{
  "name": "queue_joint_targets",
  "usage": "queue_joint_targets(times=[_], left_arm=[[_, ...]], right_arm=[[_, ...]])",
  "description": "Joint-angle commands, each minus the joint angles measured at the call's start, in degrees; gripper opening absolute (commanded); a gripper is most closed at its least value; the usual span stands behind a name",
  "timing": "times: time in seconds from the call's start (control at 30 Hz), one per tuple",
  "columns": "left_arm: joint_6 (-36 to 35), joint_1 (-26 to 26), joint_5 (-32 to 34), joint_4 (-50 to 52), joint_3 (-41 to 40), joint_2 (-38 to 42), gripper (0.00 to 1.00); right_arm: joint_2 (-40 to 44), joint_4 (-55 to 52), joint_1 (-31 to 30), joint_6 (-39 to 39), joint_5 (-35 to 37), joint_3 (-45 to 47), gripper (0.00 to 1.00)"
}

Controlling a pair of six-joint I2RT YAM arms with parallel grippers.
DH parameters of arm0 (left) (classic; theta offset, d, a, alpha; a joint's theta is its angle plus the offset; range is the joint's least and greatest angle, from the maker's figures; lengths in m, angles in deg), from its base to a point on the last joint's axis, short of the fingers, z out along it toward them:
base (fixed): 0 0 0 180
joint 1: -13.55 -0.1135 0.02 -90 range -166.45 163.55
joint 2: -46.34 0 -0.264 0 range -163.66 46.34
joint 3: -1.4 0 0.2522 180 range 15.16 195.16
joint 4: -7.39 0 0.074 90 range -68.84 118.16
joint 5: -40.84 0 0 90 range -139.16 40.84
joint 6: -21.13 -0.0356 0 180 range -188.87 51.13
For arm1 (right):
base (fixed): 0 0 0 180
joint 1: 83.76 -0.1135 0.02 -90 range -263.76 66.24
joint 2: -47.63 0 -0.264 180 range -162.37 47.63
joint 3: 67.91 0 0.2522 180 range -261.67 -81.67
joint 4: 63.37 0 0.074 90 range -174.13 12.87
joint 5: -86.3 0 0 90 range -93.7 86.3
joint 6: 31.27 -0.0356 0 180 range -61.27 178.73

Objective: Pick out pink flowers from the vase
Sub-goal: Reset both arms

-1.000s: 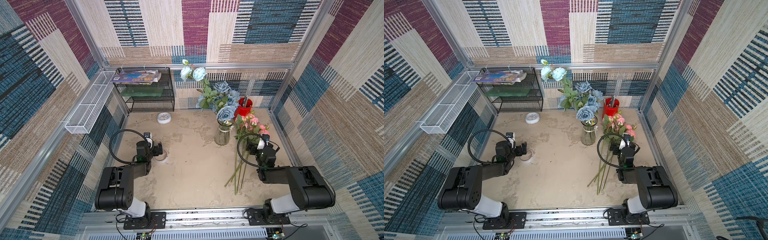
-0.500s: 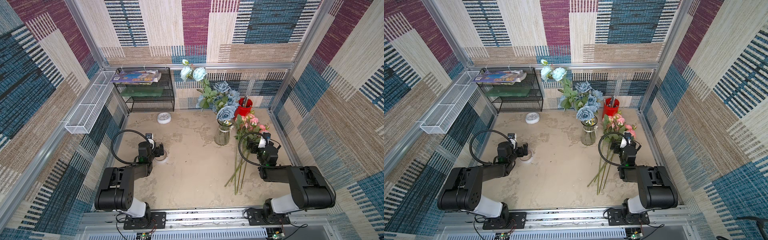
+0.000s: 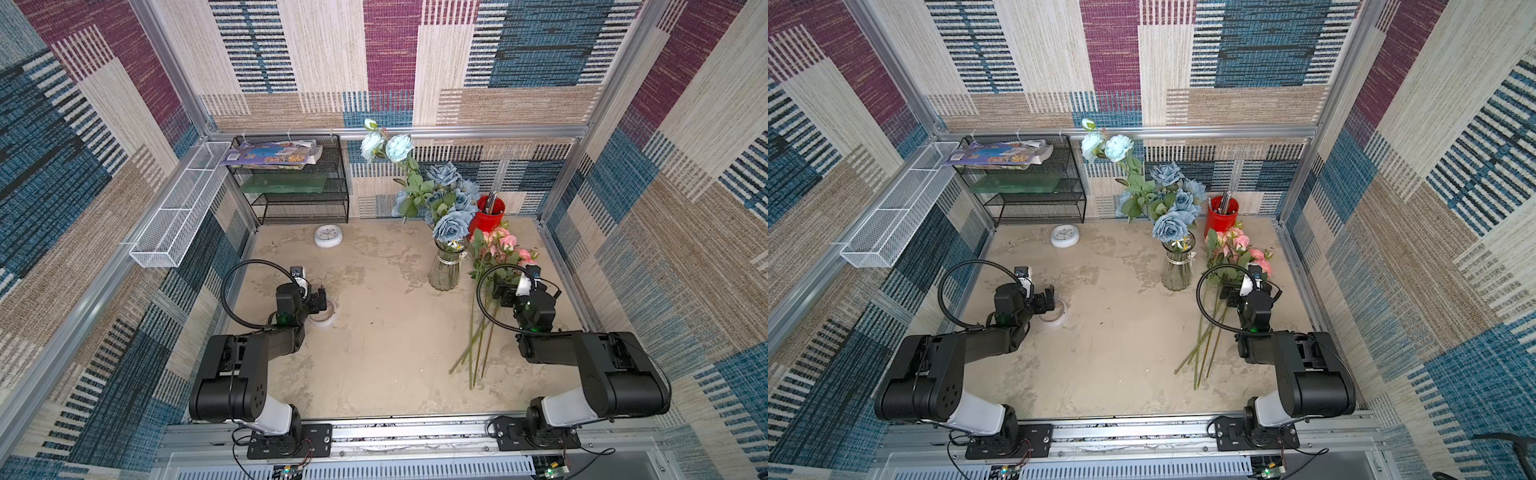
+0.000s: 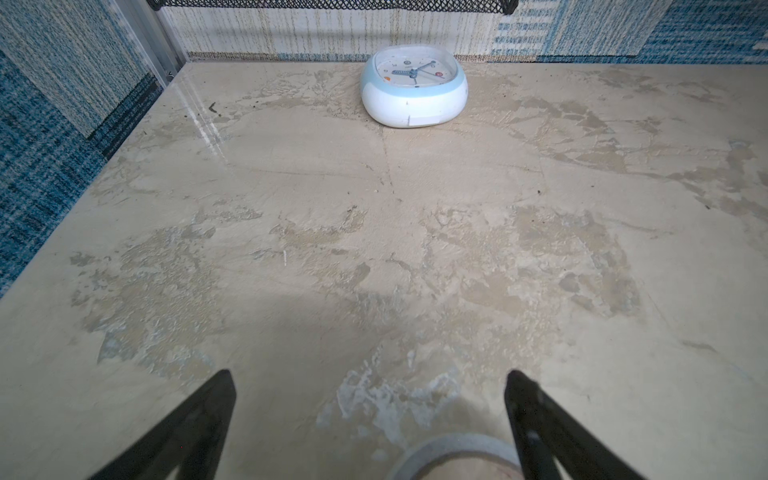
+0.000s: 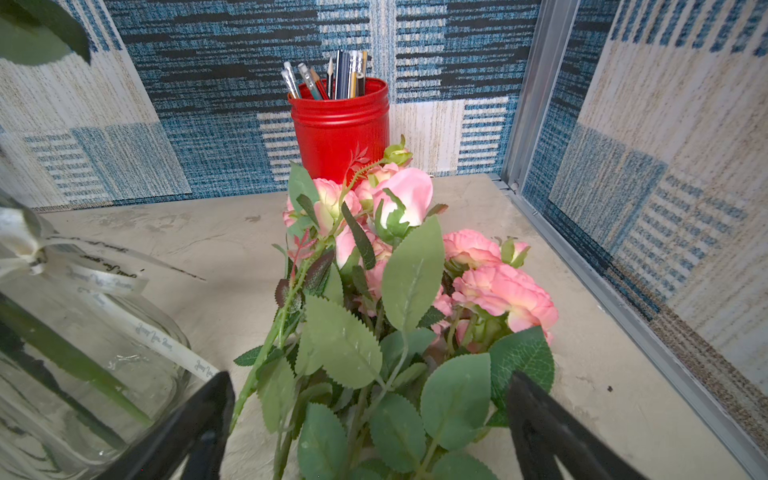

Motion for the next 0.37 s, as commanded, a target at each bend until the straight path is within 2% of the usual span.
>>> queue_joint_targets(times=[0.0, 0.33], left_arm=[[-1.79, -0.03, -0.27, -1.31, 0.27, -0.07, 0.99], [-1.79, -0.06, -0.19, -1.19, 0.27, -0.1, 0.99]], right_arm=[[-0.08, 0.74, -0.12, -0.35, -0.48, -0.35, 0.96], [0.0, 0.95, -0.12, -0.4, -0.47, -0.19, 0.96]])
